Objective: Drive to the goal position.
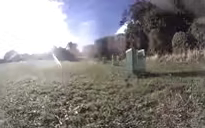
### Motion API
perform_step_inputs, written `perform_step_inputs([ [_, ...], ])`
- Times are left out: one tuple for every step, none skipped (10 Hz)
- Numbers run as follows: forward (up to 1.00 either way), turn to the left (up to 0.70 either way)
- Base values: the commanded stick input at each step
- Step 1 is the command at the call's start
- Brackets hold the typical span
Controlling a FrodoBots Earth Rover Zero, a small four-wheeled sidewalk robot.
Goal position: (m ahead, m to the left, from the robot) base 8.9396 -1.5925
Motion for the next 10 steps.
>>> perform_step_inputs([
  [0.5, 0.0],
  [0.5, -0.47],
  [0.5, -0.38],
  [0.5, 0.0],
  [0.5, 0.0],
  [0.5, 0.0],
  [0.5, 0.0],
  [0.5, 0.0],
  [0.5, 0.0],
  [0.5, 0.0],
])
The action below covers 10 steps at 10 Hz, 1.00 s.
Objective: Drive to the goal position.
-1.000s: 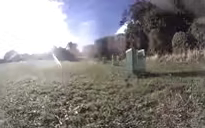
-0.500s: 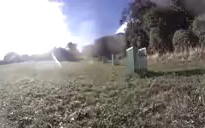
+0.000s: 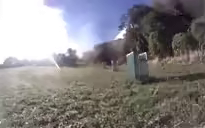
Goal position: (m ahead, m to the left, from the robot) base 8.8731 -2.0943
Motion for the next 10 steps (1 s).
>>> perform_step_inputs([
  [0.5, 0.0],
  [0.5, 0.0],
  [0.5, 0.0],
  [0.5, 0.0],
  [0.5, 0.0],
  [0.5, 0.0],
  [0.5, 0.0],
  [0.5, 0.0],
  [0.5, 0.0],
  [0.5, 0.0],
])
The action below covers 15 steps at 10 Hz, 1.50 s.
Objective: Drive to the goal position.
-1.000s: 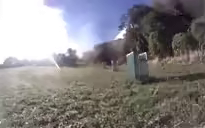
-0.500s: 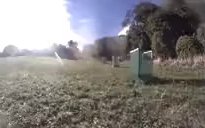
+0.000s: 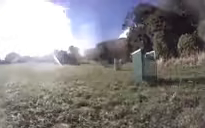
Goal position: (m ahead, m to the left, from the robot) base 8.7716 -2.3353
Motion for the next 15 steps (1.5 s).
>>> perform_step_inputs([
  [0.5, 0.08],
  [0.5, 0.18],
  [0.5, 0.5],
  [0.5, 0.5],
  [0.5, 0.48],
  [0.5, 0.35],
  [0.5, 0.21],
  [0.5, 0.0],
  [0.5, 0.0],
  [0.5, 0.0],
  [0.5, 0.0],
  [0.5, 0.0],
  [0.5, 0.0],
  [0.5, 0.0],
  [0.34, 0.0],
])
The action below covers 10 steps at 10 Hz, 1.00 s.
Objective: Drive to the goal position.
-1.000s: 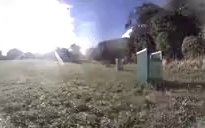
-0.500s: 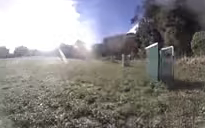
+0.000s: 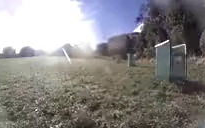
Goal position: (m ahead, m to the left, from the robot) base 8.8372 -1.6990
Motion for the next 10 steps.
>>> perform_step_inputs([
  [0.15, 0.0],
  [0.0, 0.0],
  [0.0, 0.0],
  [0.0, 0.0],
  [0.0, 0.0],
  [0.0, 0.0],
  [0.0, 0.0],
  [0.0, 0.0],
  [0.0, 0.0],
  [0.0, 0.0],
])
